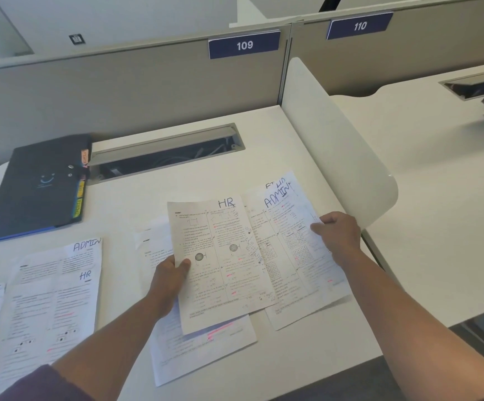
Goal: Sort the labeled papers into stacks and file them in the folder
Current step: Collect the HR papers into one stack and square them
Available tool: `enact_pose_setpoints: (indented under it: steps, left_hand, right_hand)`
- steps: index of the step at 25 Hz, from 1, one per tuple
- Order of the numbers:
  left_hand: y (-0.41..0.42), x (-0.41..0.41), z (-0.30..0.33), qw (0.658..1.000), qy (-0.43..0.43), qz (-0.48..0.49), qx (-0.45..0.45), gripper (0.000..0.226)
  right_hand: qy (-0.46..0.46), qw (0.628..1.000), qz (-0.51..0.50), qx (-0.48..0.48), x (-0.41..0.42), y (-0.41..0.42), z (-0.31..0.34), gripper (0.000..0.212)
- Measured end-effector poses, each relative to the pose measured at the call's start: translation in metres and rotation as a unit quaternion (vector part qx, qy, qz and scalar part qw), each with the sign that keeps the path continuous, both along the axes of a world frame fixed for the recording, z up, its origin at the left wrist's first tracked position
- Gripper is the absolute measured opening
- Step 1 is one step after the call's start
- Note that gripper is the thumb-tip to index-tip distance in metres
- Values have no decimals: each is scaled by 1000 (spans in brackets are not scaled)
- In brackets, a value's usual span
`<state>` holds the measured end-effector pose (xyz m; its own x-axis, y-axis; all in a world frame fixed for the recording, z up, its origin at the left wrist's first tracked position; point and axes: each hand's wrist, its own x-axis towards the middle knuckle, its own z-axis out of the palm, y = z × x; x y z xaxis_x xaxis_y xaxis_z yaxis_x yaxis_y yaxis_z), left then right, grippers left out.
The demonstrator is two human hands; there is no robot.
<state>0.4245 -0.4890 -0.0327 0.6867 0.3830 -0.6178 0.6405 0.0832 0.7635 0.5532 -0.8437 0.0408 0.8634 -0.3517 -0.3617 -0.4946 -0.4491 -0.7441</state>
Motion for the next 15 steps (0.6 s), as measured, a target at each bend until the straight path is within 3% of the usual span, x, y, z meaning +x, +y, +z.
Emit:
enact_pose_setpoints:
  steps: [4,11,15]
  left_hand:
    - [1,0,-1,1000,-1,3,-6,17]
    - [1,1,-1,1000,-4,0,-3,16]
    - [2,0,-3,1000,-6,-5,-3,15]
  right_hand:
    - [-59,997,31,-28,2,1,22,37]
    - [-139,932,136,-307,6,9,86,7]
    - [-217,899,130,-357,0,23,132,18]
